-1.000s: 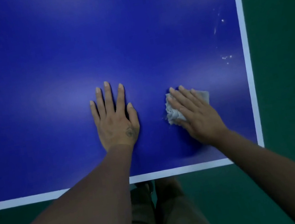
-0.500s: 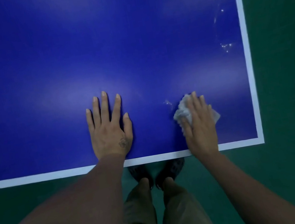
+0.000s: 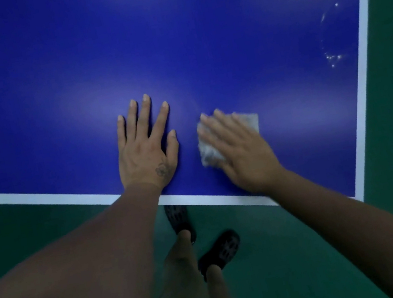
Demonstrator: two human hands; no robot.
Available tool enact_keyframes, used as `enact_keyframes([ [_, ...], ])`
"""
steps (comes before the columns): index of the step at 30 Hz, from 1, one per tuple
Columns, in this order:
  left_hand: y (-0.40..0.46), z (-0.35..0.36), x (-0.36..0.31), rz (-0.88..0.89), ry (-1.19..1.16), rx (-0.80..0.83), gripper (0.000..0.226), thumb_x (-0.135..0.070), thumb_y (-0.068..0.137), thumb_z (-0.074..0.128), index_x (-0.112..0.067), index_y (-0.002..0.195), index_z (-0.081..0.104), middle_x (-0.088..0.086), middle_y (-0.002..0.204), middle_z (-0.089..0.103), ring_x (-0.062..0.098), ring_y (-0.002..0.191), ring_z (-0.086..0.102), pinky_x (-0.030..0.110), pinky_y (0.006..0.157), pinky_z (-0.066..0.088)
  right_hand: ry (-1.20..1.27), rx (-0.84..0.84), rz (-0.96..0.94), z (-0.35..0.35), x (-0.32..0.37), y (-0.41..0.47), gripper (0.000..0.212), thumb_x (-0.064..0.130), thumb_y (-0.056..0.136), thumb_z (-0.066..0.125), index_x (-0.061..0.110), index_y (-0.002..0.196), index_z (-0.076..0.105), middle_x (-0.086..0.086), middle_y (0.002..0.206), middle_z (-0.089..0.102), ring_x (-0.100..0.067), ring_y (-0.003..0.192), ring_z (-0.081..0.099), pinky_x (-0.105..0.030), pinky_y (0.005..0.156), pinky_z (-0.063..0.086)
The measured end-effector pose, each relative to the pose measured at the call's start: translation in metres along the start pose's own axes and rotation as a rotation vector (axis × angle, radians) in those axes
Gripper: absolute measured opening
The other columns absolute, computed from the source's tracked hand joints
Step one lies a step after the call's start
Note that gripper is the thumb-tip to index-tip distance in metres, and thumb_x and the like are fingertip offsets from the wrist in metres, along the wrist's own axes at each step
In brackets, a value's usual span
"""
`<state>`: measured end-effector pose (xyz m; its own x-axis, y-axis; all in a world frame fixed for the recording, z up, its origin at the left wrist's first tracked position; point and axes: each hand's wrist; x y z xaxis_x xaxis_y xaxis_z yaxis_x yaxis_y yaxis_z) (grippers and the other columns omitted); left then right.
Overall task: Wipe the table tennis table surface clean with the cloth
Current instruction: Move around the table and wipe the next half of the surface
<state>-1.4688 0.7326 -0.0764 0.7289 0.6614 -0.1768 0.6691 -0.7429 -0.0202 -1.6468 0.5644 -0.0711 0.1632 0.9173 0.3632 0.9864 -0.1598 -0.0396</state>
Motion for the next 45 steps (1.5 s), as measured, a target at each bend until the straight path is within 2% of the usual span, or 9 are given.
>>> enact_keyframes([
  [5, -0.001, -0.001, -0.001, -0.008, 0.006, 0.014, 0.060, -0.047, 0.111, 0.033, -0.031, 0.168, 0.025, 0.002, 0.178, 0.014, 0.026, 0.165, 0.008, 0.053, 0.132, 0.011, -0.020, 0.113, -0.185, -0.002, -0.010, -0.034, 0.062, 0.035, 0.112, 0.047, 0.015, 0.168, 0.029, -0.006, 0.177, 0.019, -0.029, 0.165, 0.011, -0.051, 0.134, 0.011],
  [12, -0.002, -0.001, -0.001, -0.025, 0.016, 0.033, 0.060, -0.049, 0.111, 0.030, -0.034, 0.169, 0.022, 0.000, 0.178, 0.010, 0.024, 0.165, 0.004, 0.052, 0.133, 0.009, -0.013, -0.166, 0.432, -0.011, -0.035, -0.005, 0.058, 0.036, 0.114, 0.043, 0.017, 0.168, 0.030, -0.006, 0.177, 0.022, -0.031, 0.165, 0.015, -0.052, 0.133, 0.011],
  [16, -0.003, -0.002, -0.002, -0.024, 0.013, 0.012, 0.059, -0.049, 0.111, 0.032, -0.033, 0.168, 0.026, 0.001, 0.178, 0.014, 0.025, 0.165, 0.008, 0.052, 0.132, 0.011, 0.041, -0.051, 0.164, 0.017, 0.047, -0.056, 0.063, 0.028, 0.111, 0.053, 0.015, 0.168, 0.030, -0.006, 0.177, 0.020, -0.029, 0.165, 0.012, -0.056, 0.131, 0.018],
  [19, -0.003, -0.001, -0.002, -0.020, 0.016, 0.020, 0.059, -0.049, 0.111, 0.031, -0.033, 0.168, 0.025, 0.001, 0.178, 0.013, 0.025, 0.165, 0.007, 0.052, 0.132, 0.010, 0.024, 0.043, -0.009, 0.013, 0.040, -0.081, 0.062, 0.026, 0.110, 0.053, 0.016, 0.167, 0.031, -0.004, 0.177, 0.021, -0.027, 0.165, 0.013, -0.054, 0.132, 0.017],
  [24, -0.002, 0.000, -0.001, -0.020, 0.024, 0.048, 0.060, -0.050, 0.111, 0.028, -0.035, 0.169, 0.021, 0.001, 0.178, 0.010, 0.025, 0.165, 0.003, 0.051, 0.133, 0.006, -0.004, -0.158, 0.550, -0.006, -0.015, -0.075, 0.059, 0.038, 0.114, 0.043, 0.023, 0.169, 0.028, -0.002, 0.178, 0.019, -0.027, 0.165, 0.011, -0.053, 0.133, 0.010],
  [27, -0.001, -0.002, -0.001, -0.024, 0.020, 0.055, 0.061, -0.050, 0.111, 0.027, -0.034, 0.169, 0.022, 0.002, 0.178, 0.010, 0.026, 0.165, 0.003, 0.053, 0.133, 0.007, 0.004, -0.257, 0.731, 0.010, 0.024, -0.077, 0.058, 0.036, 0.115, 0.043, 0.018, 0.169, 0.029, -0.006, 0.177, 0.020, -0.030, 0.165, 0.011, -0.053, 0.133, 0.012],
  [33, -0.003, -0.004, -0.003, -0.020, 0.018, 0.078, 0.062, -0.051, 0.111, 0.024, -0.033, 0.169, 0.019, 0.003, 0.179, 0.008, 0.027, 0.165, 0.001, 0.053, 0.132, 0.007, 0.058, -0.163, 0.475, 0.036, 0.097, -0.084, 0.061, 0.028, 0.110, 0.053, 0.020, 0.167, 0.033, -0.003, 0.177, 0.021, -0.028, 0.165, 0.013, -0.054, 0.132, 0.014],
  [39, -0.002, -0.001, -0.002, -0.017, 0.024, 0.085, 0.062, -0.051, 0.111, 0.021, -0.033, 0.170, 0.016, 0.003, 0.179, 0.006, 0.027, 0.165, -0.001, 0.053, 0.132, 0.006, 0.052, -0.291, 0.796, 0.002, 0.016, 0.040, 0.059, 0.046, 0.114, 0.032, 0.022, 0.168, 0.032, -0.005, 0.177, 0.022, -0.030, 0.165, 0.012, -0.049, 0.134, 0.007],
  [45, -0.001, 0.003, 0.000, -0.017, 0.023, 0.079, 0.061, -0.050, 0.111, 0.016, -0.034, 0.170, 0.014, 0.002, 0.179, 0.004, 0.026, 0.165, -0.002, 0.052, 0.133, 0.004, -0.053, -0.212, 0.474, -0.002, -0.004, 0.117, 0.058, 0.046, 0.114, 0.033, 0.023, 0.166, 0.036, -0.003, 0.176, 0.025, -0.029, 0.164, 0.016, -0.047, 0.133, 0.006],
])
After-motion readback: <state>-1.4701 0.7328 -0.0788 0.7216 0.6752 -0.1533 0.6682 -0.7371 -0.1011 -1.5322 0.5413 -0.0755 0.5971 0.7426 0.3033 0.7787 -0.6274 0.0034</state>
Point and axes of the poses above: each hand's wrist, its own y-axis towards the middle knuckle, its own z-axis out of the palm, x = y × z
